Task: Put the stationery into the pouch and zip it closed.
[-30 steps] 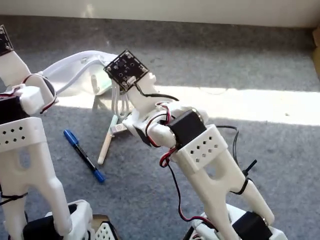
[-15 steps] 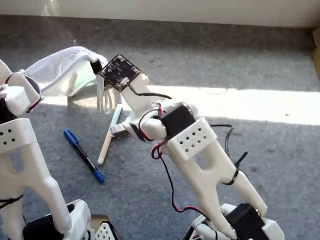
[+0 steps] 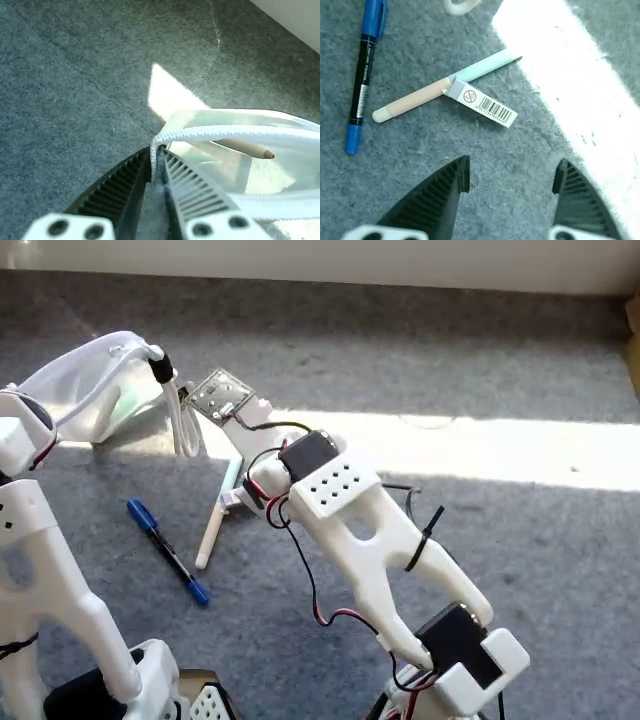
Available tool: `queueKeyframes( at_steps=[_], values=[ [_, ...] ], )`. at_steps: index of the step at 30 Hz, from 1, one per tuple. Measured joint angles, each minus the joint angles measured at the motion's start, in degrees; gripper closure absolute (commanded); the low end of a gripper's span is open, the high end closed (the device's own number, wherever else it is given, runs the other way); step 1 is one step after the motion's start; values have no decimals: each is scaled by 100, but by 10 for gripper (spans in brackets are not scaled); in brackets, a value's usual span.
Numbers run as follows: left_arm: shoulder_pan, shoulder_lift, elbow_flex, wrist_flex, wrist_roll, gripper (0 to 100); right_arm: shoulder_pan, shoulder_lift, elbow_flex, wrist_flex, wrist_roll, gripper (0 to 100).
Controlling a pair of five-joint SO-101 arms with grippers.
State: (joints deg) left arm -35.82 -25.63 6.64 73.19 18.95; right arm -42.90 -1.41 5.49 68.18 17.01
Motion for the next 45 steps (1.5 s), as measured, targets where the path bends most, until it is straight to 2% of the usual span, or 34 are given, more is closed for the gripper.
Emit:
queueKeyframes(
  at_steps=[3, 9, 14, 23, 28, 41, 45],
  values=[
    [0, 0, 0, 0, 0, 983, -105, 220, 141, -475, 387, 731],
    [0, 0, 0, 0, 0, 983, -325, 325, 1319, -2004, 985, 731],
    [0, 0, 0, 0, 0, 983, -448, 325, 1846, -2813, 1178, 731],
    [0, 0, 0, 0, 0, 983, -554, 545, 1881, -3376, 1178, 731],
    [0, 0, 0, 0, 0, 983, -545, 1240, 1873, -3455, 1187, 731],
    [0, 0, 0, 0, 0, 983, -545, 1275, 1820, -3473, 1187, 732],
    [0, 0, 0, 0, 0, 983, -545, 1284, 1829, -3974, 1187, 732]
  ],
)
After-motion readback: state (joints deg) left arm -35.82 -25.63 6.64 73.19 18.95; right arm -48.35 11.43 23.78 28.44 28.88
